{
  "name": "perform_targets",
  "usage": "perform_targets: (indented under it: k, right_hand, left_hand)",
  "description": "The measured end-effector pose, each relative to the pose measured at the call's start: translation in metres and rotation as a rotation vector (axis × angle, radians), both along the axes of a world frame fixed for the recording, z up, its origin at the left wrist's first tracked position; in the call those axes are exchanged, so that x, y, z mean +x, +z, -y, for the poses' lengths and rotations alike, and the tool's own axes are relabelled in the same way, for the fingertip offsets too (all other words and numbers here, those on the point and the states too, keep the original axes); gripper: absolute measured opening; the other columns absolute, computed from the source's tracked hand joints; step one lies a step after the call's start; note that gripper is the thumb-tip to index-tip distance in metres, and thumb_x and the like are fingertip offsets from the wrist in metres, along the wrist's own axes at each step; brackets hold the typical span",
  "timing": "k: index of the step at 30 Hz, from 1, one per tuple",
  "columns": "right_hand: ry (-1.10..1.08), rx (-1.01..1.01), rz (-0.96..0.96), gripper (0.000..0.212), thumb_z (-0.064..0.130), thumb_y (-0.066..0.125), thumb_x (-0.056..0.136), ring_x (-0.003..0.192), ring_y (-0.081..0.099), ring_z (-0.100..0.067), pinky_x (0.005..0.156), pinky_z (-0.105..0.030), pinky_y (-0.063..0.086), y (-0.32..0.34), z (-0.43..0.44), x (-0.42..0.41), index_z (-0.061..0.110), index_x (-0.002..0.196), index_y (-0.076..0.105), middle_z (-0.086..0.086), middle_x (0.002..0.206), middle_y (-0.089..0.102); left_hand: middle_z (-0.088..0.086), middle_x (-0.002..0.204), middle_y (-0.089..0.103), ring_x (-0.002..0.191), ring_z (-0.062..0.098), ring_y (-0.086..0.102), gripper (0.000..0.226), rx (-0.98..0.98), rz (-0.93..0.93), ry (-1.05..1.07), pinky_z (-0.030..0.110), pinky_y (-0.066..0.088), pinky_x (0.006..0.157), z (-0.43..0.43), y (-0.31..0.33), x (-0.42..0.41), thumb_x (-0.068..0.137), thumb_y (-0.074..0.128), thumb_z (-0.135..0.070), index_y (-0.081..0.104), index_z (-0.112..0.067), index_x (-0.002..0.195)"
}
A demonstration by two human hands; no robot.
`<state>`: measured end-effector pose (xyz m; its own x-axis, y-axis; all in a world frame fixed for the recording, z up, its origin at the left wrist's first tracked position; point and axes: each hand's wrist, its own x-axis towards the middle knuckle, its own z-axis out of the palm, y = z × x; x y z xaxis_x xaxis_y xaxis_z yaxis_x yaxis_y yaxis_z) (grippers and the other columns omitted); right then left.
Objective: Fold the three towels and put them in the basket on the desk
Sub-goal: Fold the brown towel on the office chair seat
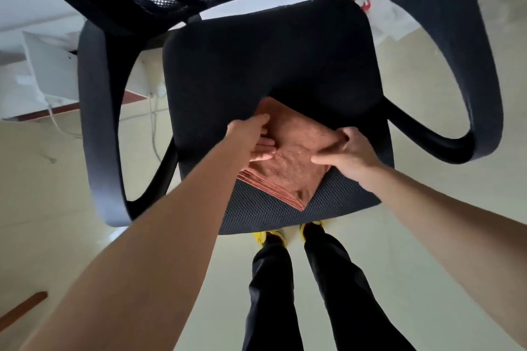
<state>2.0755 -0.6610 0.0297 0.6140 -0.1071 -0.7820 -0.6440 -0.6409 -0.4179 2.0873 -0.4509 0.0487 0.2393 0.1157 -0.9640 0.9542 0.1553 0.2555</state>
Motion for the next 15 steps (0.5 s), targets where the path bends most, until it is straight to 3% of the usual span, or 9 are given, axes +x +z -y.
perform_targets:
  k: [2,4,6,8,11,15]
  right_hand:
    - [0.082,-0.064,0.041,0.079,0.027,0.089,0.058,0.095,0.06,-0.018,0.09,-0.034,0.051,-0.008,-0.005,-0.011,0.017,0.123,0.044,0.003,0.104,0.061]
    - [0.079,-0.087,0.128,0.068,0.024,0.086,0.064,0.093,0.063,-0.021,0.087,-0.035,0.053,-0.013,-0.008,-0.018,0.015,0.118,0.046,-0.001,0.103,0.064]
    - [0.156,-0.086,0.309,0.05,0.019,0.081,0.069,0.088,0.064,-0.023,0.079,-0.037,0.055,-0.016,-0.006,-0.024,0.012,0.108,0.051,-0.004,0.097,0.066]
    - [0.368,-0.103,0.547,0.035,0.012,0.077,0.074,0.084,0.061,-0.023,0.069,-0.04,0.055,-0.015,-0.003,-0.032,0.011,0.1,0.054,-0.004,0.093,0.062]
    - [0.662,-0.119,0.82,0.027,-0.001,0.069,0.072,0.078,0.056,-0.026,0.057,-0.039,0.052,-0.009,0.008,-0.043,0.009,0.094,0.056,-0.007,0.09,0.056]
    - [0.859,-0.118,0.885,0.031,-0.003,0.065,0.065,0.082,0.058,-0.03,0.06,-0.038,0.049,-0.008,0.02,-0.055,0.008,0.094,0.06,-0.011,0.095,0.059]
  left_hand:
    - [0.026,0.095,0.066,0.083,0.038,0.069,0.053,-0.04,-0.081,0.001,0.044,0.058,0.072,-0.002,-0.006,0.01,0.089,0.057,-0.05,0.055,0.002,0.101]
    - [0.029,0.103,0.063,0.084,0.042,0.067,0.07,-0.079,-0.126,0.035,0.046,0.057,0.07,-0.003,-0.008,0.017,0.083,0.057,-0.062,0.051,0.003,0.11]
    - [0.03,0.114,0.058,0.087,0.046,0.066,0.084,-0.082,-0.143,0.09,0.048,0.058,0.066,-0.002,-0.007,0.023,0.078,0.059,-0.068,0.045,-0.001,0.126]
    - [0.03,0.117,0.054,0.09,0.049,0.065,0.09,-0.077,-0.16,0.168,0.053,0.058,0.069,-0.001,-0.004,0.024,0.073,0.064,-0.068,0.038,-0.008,0.135]
    - [0.022,0.116,0.05,0.098,0.046,0.06,0.072,-0.056,-0.175,0.25,0.059,0.056,0.076,0.001,0.003,0.022,0.071,0.076,-0.052,0.041,-0.017,0.123]
    - [0.014,0.107,0.051,0.089,0.029,0.057,0.022,0.055,-0.135,0.113,0.041,0.057,0.062,0.003,0.006,0.001,0.078,0.064,-0.001,0.054,-0.01,0.095]
